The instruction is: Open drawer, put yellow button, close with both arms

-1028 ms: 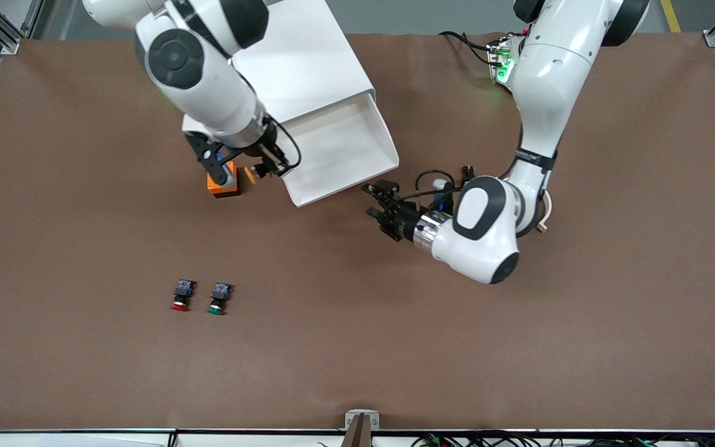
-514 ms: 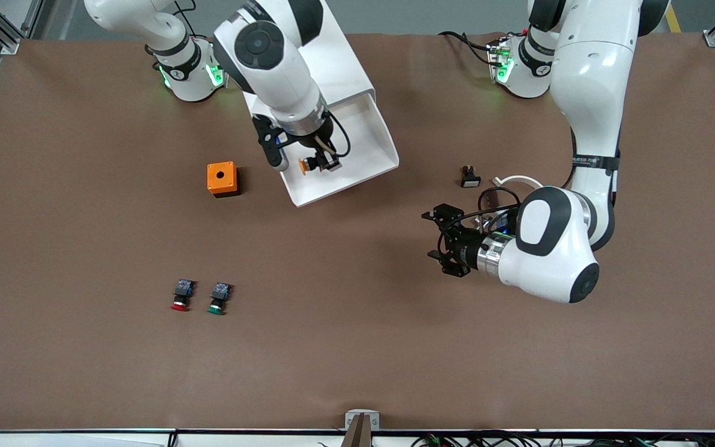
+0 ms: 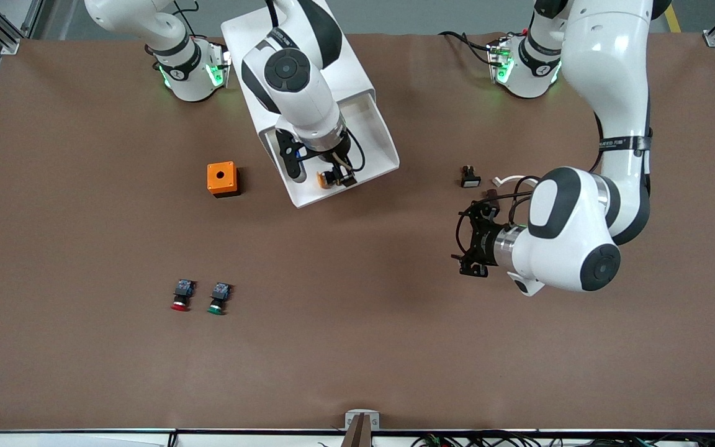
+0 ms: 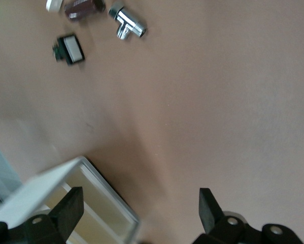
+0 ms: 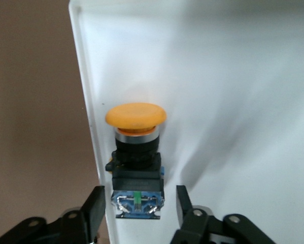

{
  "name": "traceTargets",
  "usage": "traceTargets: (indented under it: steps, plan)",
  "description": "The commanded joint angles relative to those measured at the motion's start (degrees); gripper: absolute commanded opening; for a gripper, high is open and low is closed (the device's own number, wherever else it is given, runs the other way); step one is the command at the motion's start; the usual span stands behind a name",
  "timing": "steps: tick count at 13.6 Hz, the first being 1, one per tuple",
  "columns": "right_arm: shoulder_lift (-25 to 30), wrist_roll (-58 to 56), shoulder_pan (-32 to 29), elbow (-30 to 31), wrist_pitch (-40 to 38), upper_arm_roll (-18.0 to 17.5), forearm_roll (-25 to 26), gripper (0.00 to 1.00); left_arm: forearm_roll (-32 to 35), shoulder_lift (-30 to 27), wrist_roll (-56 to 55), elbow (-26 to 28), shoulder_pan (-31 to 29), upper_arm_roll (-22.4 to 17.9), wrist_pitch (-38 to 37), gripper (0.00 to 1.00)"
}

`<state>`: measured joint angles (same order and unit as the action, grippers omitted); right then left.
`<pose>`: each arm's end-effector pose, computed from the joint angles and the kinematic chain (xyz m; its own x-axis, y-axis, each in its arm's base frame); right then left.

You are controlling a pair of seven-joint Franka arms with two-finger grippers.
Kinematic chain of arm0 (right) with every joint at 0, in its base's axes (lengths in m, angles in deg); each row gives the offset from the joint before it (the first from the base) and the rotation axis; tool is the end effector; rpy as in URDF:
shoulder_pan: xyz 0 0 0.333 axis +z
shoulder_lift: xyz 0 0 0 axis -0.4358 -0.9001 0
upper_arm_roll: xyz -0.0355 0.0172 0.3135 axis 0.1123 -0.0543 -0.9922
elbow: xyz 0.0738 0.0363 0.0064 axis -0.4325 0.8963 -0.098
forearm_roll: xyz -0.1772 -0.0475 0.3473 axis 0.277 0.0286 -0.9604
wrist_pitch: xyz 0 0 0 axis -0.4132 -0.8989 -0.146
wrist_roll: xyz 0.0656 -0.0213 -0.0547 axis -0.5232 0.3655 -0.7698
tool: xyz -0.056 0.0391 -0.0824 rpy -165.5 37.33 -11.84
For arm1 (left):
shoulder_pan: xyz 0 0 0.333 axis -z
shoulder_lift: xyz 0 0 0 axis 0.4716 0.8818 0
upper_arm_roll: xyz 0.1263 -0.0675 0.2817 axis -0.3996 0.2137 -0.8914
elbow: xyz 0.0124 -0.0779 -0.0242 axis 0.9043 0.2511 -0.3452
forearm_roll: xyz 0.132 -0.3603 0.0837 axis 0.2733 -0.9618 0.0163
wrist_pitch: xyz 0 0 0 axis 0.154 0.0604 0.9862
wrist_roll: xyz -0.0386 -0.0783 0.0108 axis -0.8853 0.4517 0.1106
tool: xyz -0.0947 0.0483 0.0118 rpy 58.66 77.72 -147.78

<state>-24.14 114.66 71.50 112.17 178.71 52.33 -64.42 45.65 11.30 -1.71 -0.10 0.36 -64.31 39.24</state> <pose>0.4527 0.4662 0.4072 0.3224 -0.9223 -0.2129 -0.9464 -0.3191 -0.0508 0.6473 -0.2677 0.3701 0.1255 0.9080 -0.3998 0.8991 -0.2745 -0.3411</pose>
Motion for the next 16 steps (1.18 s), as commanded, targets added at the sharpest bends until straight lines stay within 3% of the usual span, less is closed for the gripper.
traceTargets:
  steps: [1, 7, 12, 16]
  plan:
    - [0.9, -0.7, -1.4, -4.5, -4.2, 1.0, 0.0, 1.00, 1.8, -1.2, 9.7, 0.7, 0.8, -0.2, -2.5, 1.00]
    - [5.6, -35.0, -15.1, -8.1, -15.3, 3.1, 0.0, 1.00, 12.4, -1.9, 26.2, 0.6, 5.4, -0.2, -2.9, 1.00]
    - [8.7, -63.0, -28.4, -7.9, -19.6, 3.6, 0.2, 1.00, 13.2, -1.6, 41.7, 0.6, 8.9, -0.2, -0.4, 1.00]
    - [10.4, -90.2, -38.8, -7.8, -21.8, 3.5, 5.1, 1.00, 13.5, -0.4, 44.8, 1.1, 15.7, -0.2, 7.4, 1.00]
